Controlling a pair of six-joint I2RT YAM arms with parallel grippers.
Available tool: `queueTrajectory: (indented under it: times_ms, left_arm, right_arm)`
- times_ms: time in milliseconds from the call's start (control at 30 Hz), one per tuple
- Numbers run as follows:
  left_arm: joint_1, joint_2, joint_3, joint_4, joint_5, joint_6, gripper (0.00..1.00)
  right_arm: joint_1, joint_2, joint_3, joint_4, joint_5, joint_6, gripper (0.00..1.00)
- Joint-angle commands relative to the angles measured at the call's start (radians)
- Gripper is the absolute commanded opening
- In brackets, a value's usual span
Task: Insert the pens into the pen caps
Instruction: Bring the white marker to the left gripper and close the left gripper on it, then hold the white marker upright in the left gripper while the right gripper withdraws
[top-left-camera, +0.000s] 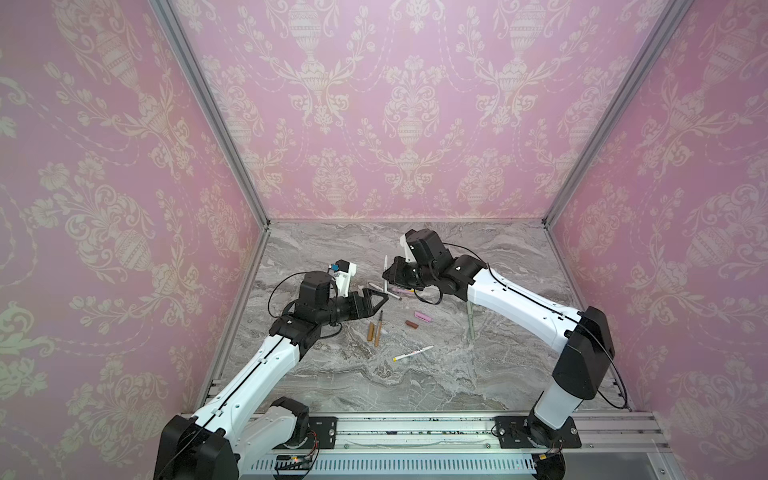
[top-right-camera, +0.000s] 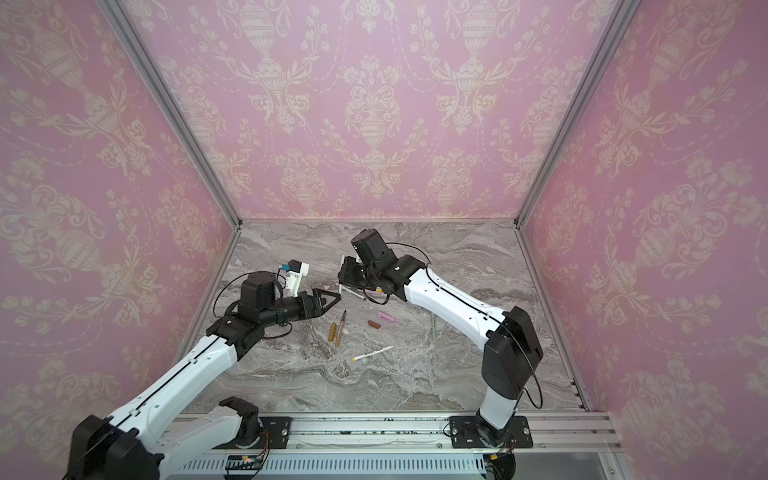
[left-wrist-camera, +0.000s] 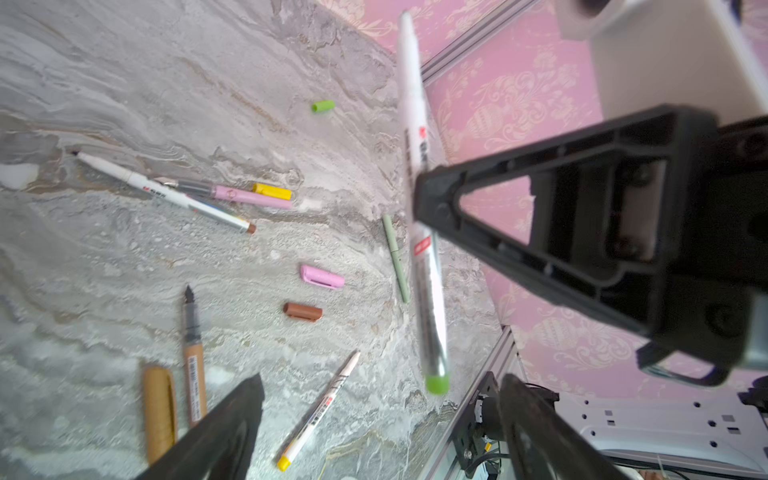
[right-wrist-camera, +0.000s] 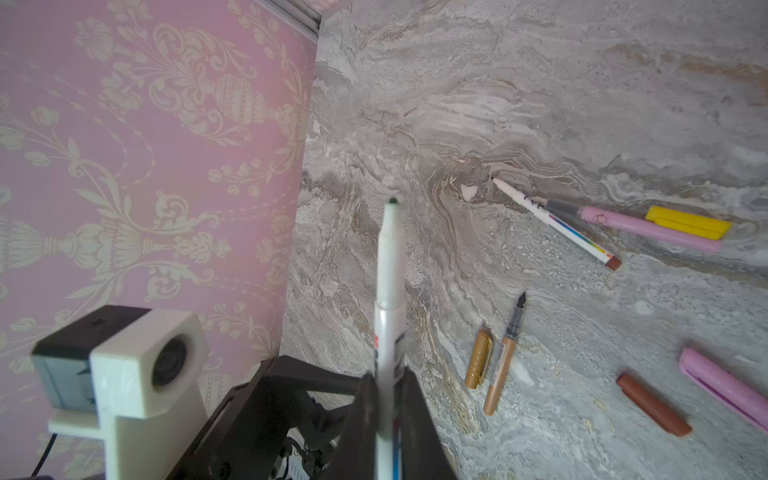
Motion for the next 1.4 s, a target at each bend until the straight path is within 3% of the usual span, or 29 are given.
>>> queueTrajectory:
  times_ms: [0,467,633,1067,1133,1233,1367]
  left_arm:
    - [0.004,0.029,0.029,0.150,0.076,-0.084,0.86]
    - [-0.002,0.097,0.080,0.172,0.078,-0.089,0.54]
    - [-0.003,0.104,0.084,0.174,0.070,-0.090,0.33]
    - [-0.004,0.111,0.076,0.165,0.057,-0.085,0.00]
    - [-0.002,0.113,0.076,0.155,0.049,-0.076,0.00]
    - [-0.002,0.112,0.085,0.102,0.013,-0.037,0.00]
    - [-0.002,0.111,0.109,-0.043,-0.108,0.070,0.00]
  right_arm:
    - [0.006,-0.046,-0.029,0.039,-0.049,-0.035,0.03]
    - [0.008,-0.079,-0.069,0.108,-0.083,-0.010,0.04]
    - [0.008,-0.091,-0.081,0.115,-0.081,-0.009,0.04]
    - [0.008,-0.114,-0.113,0.197,-0.100,-0.022,0.08]
    - [0.007,-0.119,-0.106,0.182,-0.085,-0.030,0.13]
    - [-0.006,-0.125,-0.068,0.076,-0.011,-0.053,0.37]
    - [-0.052,-0.103,0.026,-0.192,0.184,-0.068,0.52]
